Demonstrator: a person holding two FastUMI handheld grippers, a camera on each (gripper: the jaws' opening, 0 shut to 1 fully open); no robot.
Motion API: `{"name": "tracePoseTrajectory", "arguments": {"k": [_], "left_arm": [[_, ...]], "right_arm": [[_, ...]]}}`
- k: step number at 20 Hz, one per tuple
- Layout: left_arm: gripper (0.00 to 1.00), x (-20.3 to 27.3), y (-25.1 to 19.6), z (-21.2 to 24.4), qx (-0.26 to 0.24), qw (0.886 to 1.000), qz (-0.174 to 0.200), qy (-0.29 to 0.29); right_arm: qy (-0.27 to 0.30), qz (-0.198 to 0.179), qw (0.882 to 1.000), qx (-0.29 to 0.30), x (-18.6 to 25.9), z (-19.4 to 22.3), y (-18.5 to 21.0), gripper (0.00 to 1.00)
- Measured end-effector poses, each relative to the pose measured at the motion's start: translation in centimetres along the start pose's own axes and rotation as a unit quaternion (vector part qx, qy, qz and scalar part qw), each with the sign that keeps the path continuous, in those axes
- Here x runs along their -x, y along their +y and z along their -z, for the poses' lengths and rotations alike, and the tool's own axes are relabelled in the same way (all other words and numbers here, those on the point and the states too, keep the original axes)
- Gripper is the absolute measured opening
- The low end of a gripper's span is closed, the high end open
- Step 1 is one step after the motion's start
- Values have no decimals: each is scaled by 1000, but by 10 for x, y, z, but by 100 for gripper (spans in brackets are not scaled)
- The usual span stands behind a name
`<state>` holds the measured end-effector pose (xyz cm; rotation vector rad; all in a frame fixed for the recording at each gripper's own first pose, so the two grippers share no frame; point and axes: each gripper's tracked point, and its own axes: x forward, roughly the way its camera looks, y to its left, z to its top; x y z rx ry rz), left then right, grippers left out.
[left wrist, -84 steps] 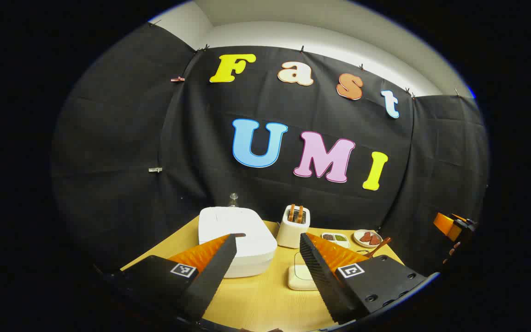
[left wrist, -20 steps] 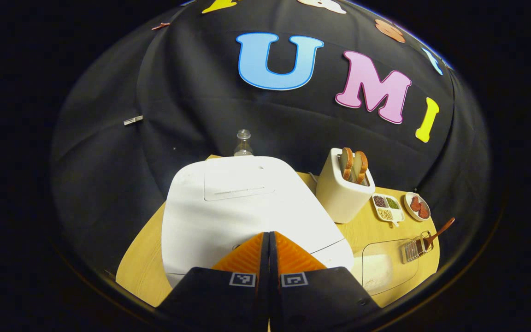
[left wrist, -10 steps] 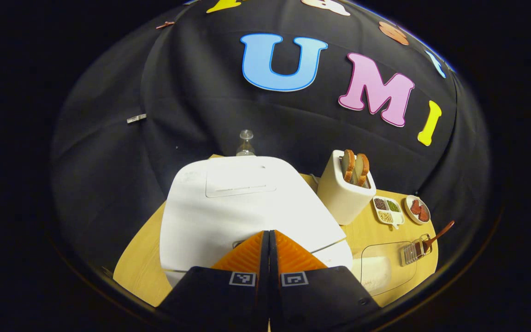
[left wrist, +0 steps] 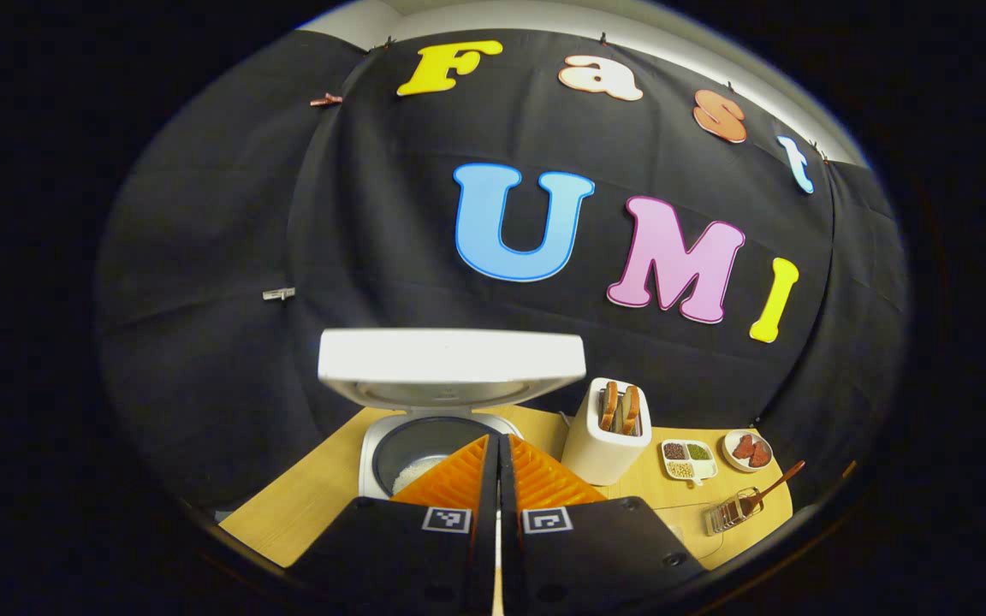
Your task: Close the left gripper, press the button to open the rice cooker; take a wooden spoon from the chopstick holder with the right hand, scoop a spoonful of rice and pour it into the rice cooker, then put the wooden spoon back into the chopstick holder.
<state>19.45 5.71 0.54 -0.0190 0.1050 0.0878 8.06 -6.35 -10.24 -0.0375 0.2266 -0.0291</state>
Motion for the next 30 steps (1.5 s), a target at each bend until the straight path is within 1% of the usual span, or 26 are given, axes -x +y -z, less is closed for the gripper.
{"name": "tracePoseTrajectory", "arguments": {"k": [1,3,4,5,6,7,8,9,10,11,12,14,16,18,20,24,27,29,30], "left_arm": [[8,13,-5,-1,1,1000,3,-11],[14,40,-10,0,-2,1000,4,-28],[22,52,-15,3,-7,999,6,-32],[27,64,-20,6,-10,999,6,-35],[38,75,-28,9,-14,999,13,-36],[43,85,-37,12,-16,999,18,-39],[58,93,-47,14,-19,999,25,-41],[66,99,-58,19,-18,998,36,-39],[84,104,-72,26,-15,998,46,-27],[93,110,-83,33,-11,998,55,-20],[97,113,-90,34,-12,998,55,-20],[95,112,-101,41,-19,998,56,-18],[96,113,-118,50,-31,997,67,-16],[95,109,-123,59,-48,997,62,-11],[95,109,-128,70,-55,997,56,3],[96,110,-133,88,-50,997,47,32],[96,115,-139,99,-34,997,56,52],[96,115,-131,113,-26,996,44,72],[96,115,-127,118,-19,996,35,81]], "right_arm": [[2,-5,1000,2,-2,0,3,98],[2,-14,1000,8,-6,1,6,98],[4,-20,1000,9,-6,1,6,98],[6,-24,1000,9,-6,2,8,98],[10,-29,999,6,-8,3,10,98],[13,-34,999,2,-11,4,12,98],[17,-37,999,-1,-15,7,14,98],[23,-38,999,-4,-23,9,15,98],[29,-37,999,-10,-29,11,15,98],[32,-36,999,-19,-33,12,14,99],[36,-34,998,-26,-38,13,12,98],[59,-33,997,-35,-58,25,7,98],[82,-39,994,-53,-72,37,5,98],[102,-47,991,-67,-88,51,5,98],[119,-49,989,-70,-107,66,2,98],[137,-55,986,-84,-149,89,2,99],[147,-69,983,-86,-181,112,12,99],[147,-81,982,-90,-200,120,20,99],[147,-83,981,-93,-207,124,22,96]]}}
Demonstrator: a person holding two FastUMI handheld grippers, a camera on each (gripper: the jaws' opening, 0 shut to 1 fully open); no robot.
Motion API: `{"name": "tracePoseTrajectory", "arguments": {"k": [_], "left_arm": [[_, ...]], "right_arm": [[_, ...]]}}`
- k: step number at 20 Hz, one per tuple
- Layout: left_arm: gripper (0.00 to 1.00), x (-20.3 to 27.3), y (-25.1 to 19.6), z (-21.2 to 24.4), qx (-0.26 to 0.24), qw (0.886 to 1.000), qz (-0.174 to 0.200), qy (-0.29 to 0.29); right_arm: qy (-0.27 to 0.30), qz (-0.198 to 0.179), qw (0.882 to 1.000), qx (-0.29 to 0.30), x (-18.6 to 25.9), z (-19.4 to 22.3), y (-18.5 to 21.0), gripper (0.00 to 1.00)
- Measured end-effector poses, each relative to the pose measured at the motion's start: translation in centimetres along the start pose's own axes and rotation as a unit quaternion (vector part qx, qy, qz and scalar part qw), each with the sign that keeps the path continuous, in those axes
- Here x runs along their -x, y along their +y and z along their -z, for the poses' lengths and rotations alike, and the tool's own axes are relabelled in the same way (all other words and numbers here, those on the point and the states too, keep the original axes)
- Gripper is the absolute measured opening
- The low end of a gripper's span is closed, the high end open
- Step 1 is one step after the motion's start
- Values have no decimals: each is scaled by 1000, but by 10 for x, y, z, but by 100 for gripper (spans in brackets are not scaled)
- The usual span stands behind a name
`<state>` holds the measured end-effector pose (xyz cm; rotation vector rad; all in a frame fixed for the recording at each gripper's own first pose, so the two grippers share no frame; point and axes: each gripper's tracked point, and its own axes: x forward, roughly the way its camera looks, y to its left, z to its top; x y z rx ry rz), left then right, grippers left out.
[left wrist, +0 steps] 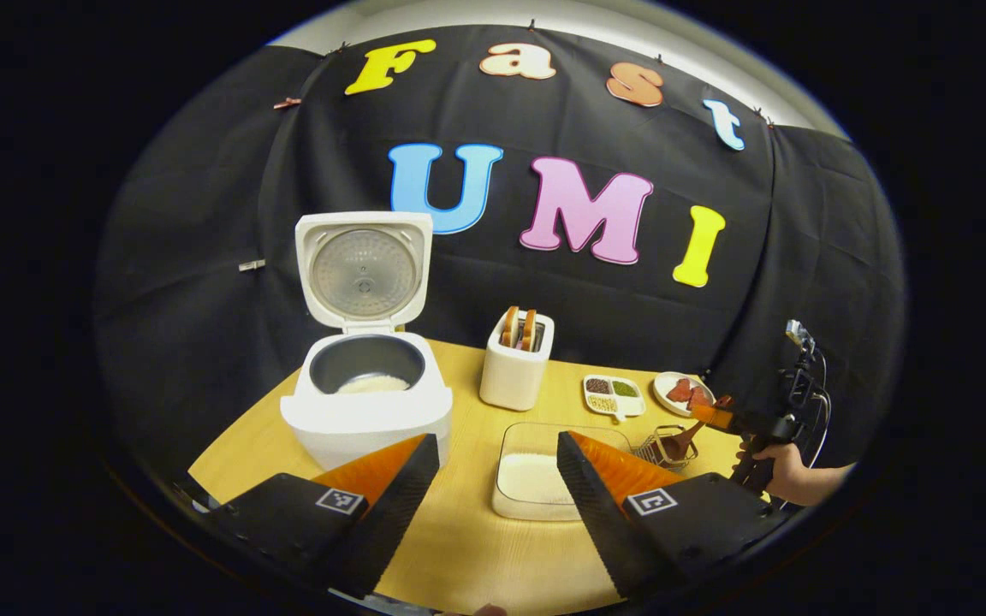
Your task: Close the left gripper, press the button to open the rice cooker; take a wooden spoon from the chopstick holder with the right hand, scoop a spoonful of rice and pour it into the rice cooker, then put the wooden spoon back into the chopstick holder.
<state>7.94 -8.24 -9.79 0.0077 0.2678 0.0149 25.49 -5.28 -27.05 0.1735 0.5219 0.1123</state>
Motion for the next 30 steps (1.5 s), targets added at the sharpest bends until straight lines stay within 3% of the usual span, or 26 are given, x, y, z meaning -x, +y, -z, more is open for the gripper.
{"name": "tracePoseTrajectory", "arguments": {"k": [5,7,8,11,12,14,15,18,30], "left_arm": [[96,5,8,19,30,999,-17,22],[96,8,15,28,21,999,-27,33],[96,9,17,32,17,999,-30,38],[96,13,17,42,16,998,-29,47],[96,15,17,44,15,998,-26,46],[96,18,16,46,11,999,-21,45],[96,21,16,47,9,999,-18,44],[96,26,20,45,8,999,-9,37],[96,45,49,38,5,999,50,6]], "right_arm": [[9,2,1000,-17,-35,11,-4,90],[7,7,999,-37,-45,8,-6,63],[9,6,999,-45,-50,8,-7,56],[29,0,998,-63,-52,13,0,56],[33,9,997,-65,-53,10,-3,30],[42,9,997,-63,-42,12,4,19],[42,11,997,-58,-40,12,5,23],[18,11,999,-46,-19,-6,13,15],[-59,10,998,16,95,-78,67,15]]}}
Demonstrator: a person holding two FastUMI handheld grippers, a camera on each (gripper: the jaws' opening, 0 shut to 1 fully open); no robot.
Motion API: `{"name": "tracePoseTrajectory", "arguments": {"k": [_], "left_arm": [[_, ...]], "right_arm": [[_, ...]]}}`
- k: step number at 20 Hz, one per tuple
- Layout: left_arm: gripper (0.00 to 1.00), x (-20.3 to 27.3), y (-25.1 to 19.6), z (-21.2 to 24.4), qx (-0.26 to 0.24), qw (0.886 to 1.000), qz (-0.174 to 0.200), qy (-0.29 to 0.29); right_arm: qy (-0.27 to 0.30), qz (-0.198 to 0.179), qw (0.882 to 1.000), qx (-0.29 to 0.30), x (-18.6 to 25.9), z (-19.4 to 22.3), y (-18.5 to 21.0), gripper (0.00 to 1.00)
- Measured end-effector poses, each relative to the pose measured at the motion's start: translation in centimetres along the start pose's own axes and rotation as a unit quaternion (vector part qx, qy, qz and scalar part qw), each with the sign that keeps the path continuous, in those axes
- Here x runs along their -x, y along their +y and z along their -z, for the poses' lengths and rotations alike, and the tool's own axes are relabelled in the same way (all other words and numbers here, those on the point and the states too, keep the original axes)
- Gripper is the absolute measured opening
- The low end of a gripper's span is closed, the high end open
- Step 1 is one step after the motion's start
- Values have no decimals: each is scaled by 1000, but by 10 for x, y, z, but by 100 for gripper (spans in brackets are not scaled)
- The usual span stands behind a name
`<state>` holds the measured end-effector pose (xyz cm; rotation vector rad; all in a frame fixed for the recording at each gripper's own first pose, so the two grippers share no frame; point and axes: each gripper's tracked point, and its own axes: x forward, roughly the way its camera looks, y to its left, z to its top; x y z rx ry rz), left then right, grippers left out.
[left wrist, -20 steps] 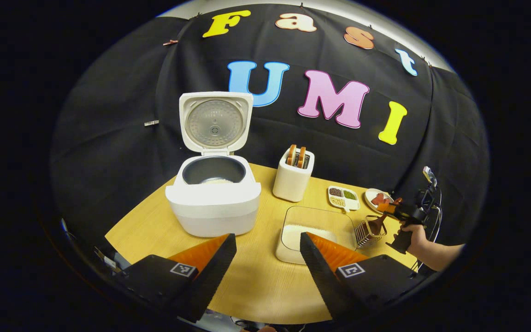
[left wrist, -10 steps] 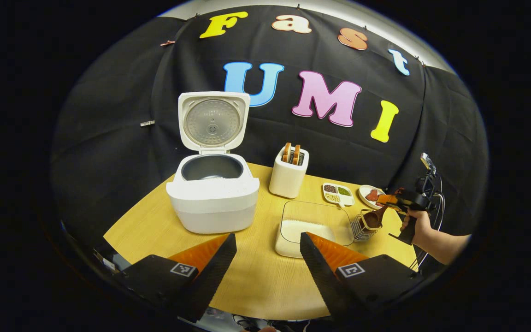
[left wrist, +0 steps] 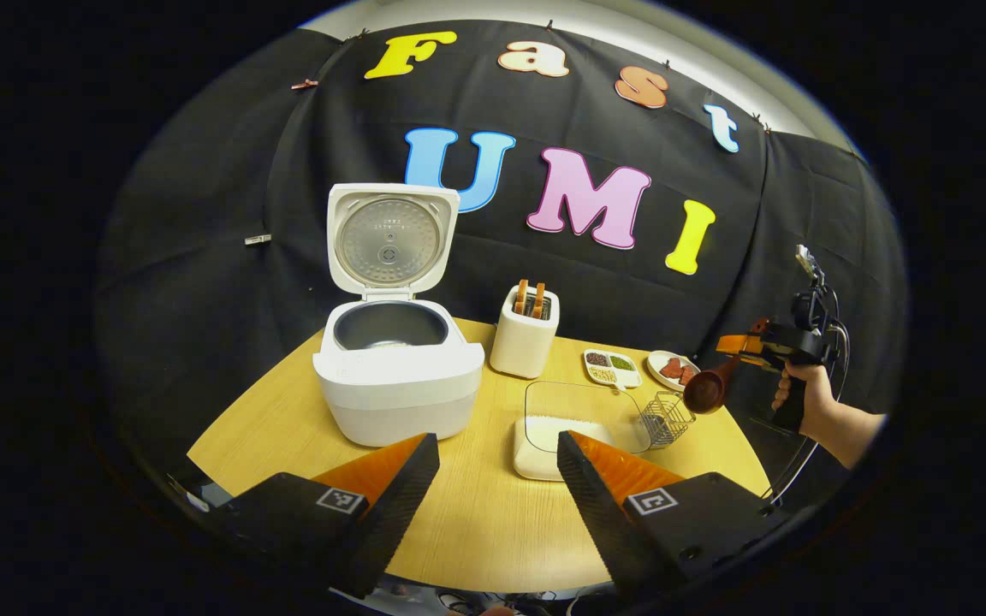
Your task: Close the left gripper, press the button to open the rice cooker; take a wooden spoon from the chopstick holder with the right hand, scoop a spoonful of rice and pour it into the rice cooker, then put the wooden spoon back into the chopstick holder.
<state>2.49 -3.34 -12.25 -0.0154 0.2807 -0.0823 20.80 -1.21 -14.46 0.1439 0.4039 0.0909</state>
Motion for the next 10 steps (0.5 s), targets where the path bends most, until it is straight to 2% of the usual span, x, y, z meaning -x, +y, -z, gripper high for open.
{"name": "tracePoseTrajectory", "arguments": {"k": [6,9,10], "left_arm": [[96,4,31,12,-30,999,14,-7],[96,7,48,20,-28,999,19,-4],[96,8,54,23,-23,1000,19,-2]], "right_arm": [[-11,-5,1000,18,38,-4,41,15],[-12,-23,999,22,43,2,74,15],[-12,-30,999,21,42,7,85,10]]}}
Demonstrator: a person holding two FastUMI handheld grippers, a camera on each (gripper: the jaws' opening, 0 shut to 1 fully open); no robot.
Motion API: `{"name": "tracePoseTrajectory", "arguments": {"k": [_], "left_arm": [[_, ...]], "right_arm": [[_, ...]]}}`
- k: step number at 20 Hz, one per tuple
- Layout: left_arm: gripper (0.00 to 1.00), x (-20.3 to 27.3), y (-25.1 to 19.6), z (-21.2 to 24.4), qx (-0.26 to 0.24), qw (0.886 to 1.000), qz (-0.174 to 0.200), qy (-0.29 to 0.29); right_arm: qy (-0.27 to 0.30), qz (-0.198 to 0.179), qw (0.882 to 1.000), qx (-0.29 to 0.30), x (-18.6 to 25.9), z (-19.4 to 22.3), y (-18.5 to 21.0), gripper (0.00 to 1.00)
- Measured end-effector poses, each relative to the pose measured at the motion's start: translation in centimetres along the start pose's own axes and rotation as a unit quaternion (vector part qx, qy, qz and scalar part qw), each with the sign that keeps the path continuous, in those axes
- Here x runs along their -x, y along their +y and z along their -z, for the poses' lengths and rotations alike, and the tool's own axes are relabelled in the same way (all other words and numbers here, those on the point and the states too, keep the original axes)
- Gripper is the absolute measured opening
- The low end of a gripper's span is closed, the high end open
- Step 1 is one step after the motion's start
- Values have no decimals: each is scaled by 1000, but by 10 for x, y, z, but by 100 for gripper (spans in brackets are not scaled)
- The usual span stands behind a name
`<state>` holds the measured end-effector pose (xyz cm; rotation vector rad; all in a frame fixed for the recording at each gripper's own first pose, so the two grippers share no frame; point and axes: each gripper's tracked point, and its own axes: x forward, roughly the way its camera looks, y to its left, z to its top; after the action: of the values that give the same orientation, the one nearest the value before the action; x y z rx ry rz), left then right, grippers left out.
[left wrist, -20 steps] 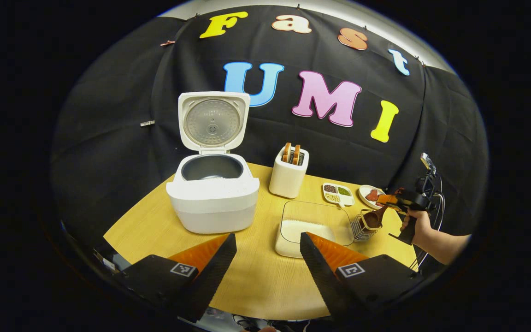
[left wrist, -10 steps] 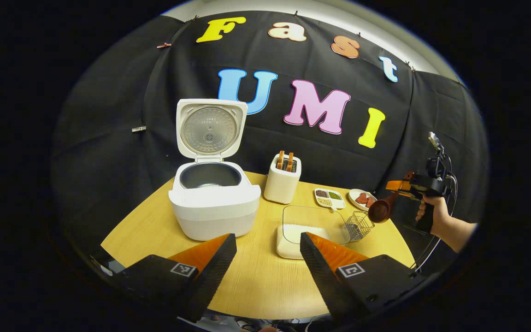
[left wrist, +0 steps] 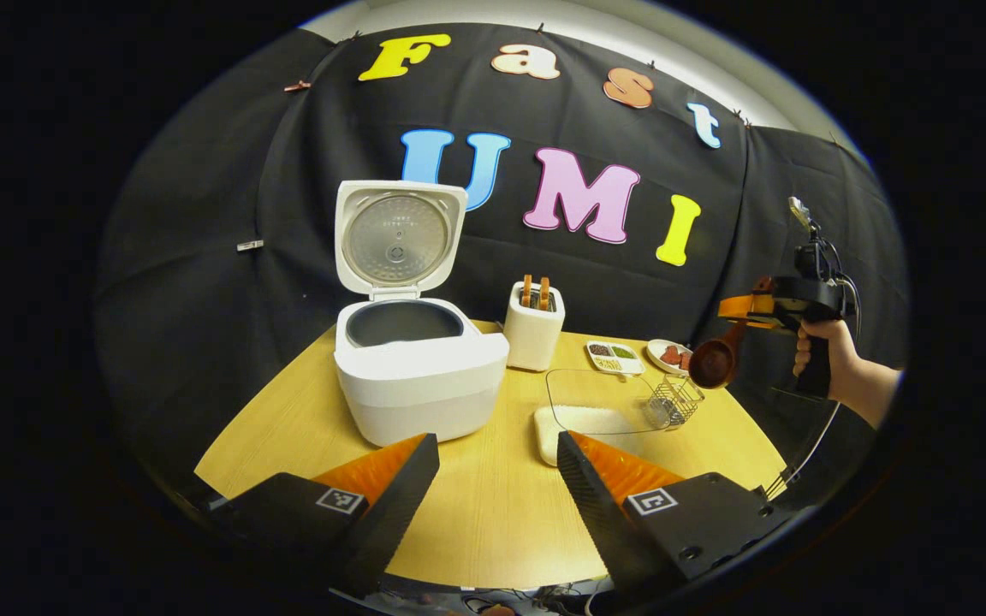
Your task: Close the left gripper, press the button to open the rice cooker; take a wooden spoon from the chopstick holder with the right hand, scoop a spoonful of rice and pour it into the rice cooker, then put the wooden spoon back into the chopstick holder.
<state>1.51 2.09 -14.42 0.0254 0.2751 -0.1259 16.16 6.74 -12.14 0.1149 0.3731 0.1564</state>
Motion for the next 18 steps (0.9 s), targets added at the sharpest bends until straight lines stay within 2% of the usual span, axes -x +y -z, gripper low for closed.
{"name": "tracePoseTrajectory", "arguments": {"k": [1,5,10,13,16,18], "left_arm": [[96,0,5,4,5,1000,1,3],[96,-3,25,15,23,1000,-5,15],[96,-8,50,28,34,999,-28,24],[96,-9,61,45,47,998,-37,36],[96,-13,68,61,63,996,-43,51],[96,-18,68,69,81,994,-41,59]], "right_arm": [[0,-8,1000,1,-3,4,12,14],[20,-22,999,20,-29,40,45,15],[24,-19,999,41,-73,85,60,15],[17,-2,998,54,-94,103,57,15],[-2,33,998,59,-103,113,44,15],[6,42,998,52,-108,127,43,15]]}}
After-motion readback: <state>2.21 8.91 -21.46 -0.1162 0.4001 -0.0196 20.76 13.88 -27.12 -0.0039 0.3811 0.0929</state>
